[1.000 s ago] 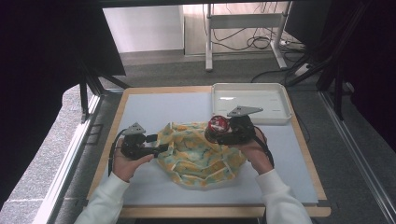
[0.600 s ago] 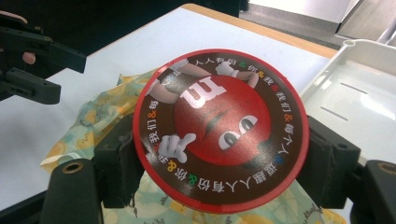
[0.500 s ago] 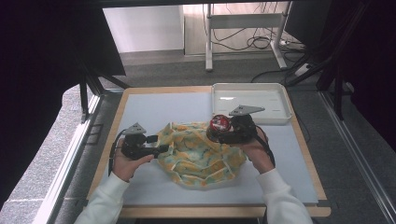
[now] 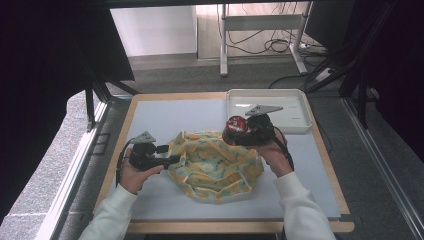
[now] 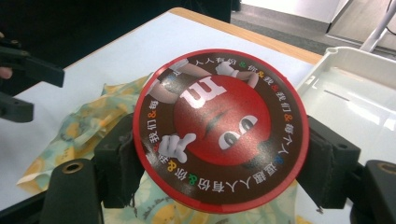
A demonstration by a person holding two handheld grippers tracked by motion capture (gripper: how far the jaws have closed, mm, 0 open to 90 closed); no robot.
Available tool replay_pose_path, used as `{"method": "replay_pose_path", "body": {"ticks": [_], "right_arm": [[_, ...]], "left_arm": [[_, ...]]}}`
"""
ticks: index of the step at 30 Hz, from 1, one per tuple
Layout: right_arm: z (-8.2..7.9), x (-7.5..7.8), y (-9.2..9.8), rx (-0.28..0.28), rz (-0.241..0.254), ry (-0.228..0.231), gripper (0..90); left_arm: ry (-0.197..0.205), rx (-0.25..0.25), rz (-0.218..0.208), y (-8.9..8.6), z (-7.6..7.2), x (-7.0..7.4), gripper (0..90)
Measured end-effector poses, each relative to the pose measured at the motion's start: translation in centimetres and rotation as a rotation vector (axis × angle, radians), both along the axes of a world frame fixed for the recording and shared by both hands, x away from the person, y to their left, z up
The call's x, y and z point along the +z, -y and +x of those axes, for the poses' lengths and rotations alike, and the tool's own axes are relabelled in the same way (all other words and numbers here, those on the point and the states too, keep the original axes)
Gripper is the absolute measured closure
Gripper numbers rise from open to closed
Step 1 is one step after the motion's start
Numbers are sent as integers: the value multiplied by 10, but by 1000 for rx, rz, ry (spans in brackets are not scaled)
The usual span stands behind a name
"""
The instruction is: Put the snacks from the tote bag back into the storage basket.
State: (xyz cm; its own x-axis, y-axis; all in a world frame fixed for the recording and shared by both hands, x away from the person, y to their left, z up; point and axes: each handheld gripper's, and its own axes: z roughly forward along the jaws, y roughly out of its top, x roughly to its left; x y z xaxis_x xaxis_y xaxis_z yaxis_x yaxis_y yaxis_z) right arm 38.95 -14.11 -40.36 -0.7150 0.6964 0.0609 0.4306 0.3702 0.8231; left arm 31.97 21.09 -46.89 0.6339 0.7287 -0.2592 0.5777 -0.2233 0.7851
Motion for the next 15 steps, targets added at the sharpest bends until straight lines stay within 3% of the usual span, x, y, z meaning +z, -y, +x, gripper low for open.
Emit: {"method": "replay_pose_path", "body": {"ticks": [15], "right_arm": [[28,2,0,-37,-21,-9,255]], "left_arm": [[-12,-10,-1,1,1,-1,316]]}}
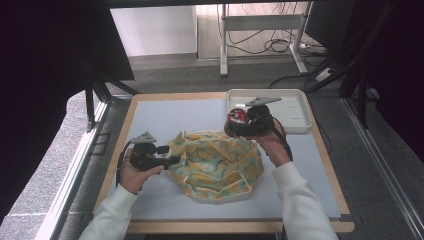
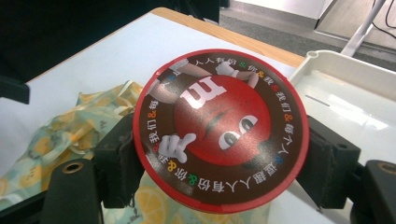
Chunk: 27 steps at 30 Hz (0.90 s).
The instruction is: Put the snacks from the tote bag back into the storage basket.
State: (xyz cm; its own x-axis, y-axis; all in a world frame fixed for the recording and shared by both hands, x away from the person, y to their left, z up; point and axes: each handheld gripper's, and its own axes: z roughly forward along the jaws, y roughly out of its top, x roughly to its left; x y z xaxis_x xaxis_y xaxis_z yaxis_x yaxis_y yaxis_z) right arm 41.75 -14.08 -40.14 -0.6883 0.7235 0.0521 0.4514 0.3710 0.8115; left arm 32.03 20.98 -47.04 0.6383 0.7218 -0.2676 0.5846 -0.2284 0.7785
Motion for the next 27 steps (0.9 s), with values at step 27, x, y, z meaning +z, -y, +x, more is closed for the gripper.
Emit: {"method": "replay_pose_path", "body": {"ticks": [27], "right_arm": [[44,-11,-1,-83,-40,-44,254]], "left_arm": [[37,22,7,-1,-3,4,331]]}}
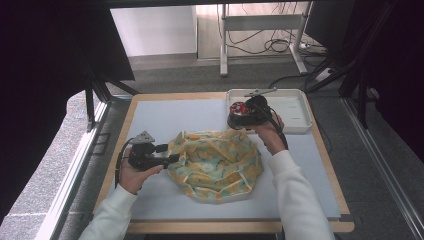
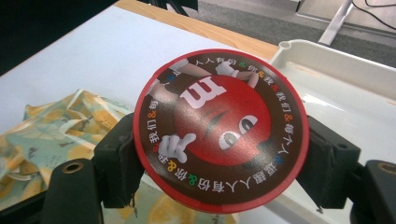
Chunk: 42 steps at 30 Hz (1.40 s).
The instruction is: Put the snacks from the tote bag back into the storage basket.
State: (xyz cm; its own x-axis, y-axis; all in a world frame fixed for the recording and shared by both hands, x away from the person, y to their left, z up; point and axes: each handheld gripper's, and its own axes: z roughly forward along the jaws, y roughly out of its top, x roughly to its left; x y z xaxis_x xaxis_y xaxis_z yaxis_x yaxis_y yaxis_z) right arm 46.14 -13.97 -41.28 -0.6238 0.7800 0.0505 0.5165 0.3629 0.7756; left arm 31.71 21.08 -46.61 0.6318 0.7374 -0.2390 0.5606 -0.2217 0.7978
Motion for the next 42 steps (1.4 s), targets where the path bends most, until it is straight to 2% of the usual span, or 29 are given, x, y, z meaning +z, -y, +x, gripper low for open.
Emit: {"method": "replay_pose_path", "body": {"ticks": [9,14,24,34,42], "right_arm": [[14,-2,1,-29,-27,-13,254],[22,-10,3,-49,-38,-28,254],[37,-19,7,-77,-51,-48,254],[48,-22,4,-93,-64,-49,254],[61,-32,3,-118,-83,-67,254]], "left_arm": [[-4,-5,-4,0,0,0,332],[0,-2,16,1,0,-1,333],[0,1,20,0,0,-2,335],[3,3,19,-1,0,0,336],[1,3,18,-2,0,0,336]]}}
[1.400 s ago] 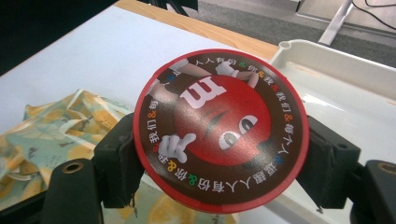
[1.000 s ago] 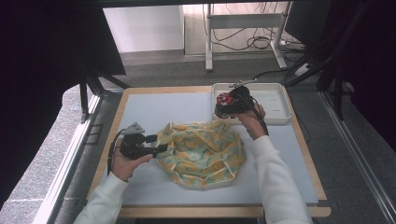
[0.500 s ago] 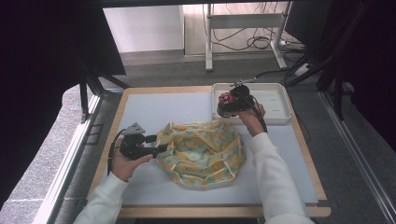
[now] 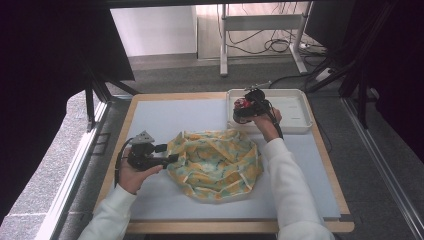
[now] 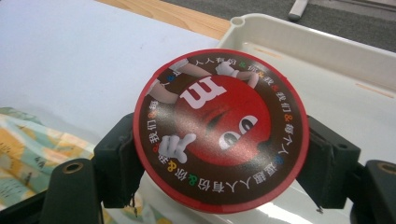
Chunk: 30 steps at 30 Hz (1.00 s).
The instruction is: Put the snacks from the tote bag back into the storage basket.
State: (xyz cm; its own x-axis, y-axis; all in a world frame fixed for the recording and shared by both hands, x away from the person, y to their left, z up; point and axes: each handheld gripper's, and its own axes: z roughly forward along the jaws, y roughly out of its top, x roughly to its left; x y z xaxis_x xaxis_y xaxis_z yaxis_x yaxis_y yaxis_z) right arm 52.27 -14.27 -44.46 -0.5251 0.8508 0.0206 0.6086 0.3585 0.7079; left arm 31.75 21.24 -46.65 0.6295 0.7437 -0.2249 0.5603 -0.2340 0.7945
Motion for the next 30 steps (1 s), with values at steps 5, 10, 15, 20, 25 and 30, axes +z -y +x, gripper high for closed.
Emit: {"method": "replay_pose_path", "body": {"ticks": [5,10,15,20,25,30], "right_arm": [[8,-6,-2,-4,-18,3,254],[13,-13,-8,0,-40,6,254],[16,-20,-10,0,-60,-4,253],[17,-24,-10,-4,-73,-10,253],[19,-27,-10,-6,-67,-23,252],[19,-28,-13,2,-66,-27,252]], "left_arm": [[-2,-1,2,0,1,-1,336],[-3,1,0,-2,1,-1,336],[-5,0,1,-1,1,-2,335],[-6,0,3,-1,2,-2,334],[-4,1,1,-1,2,-1,334],[-5,0,-1,-2,2,-1,332]]}}
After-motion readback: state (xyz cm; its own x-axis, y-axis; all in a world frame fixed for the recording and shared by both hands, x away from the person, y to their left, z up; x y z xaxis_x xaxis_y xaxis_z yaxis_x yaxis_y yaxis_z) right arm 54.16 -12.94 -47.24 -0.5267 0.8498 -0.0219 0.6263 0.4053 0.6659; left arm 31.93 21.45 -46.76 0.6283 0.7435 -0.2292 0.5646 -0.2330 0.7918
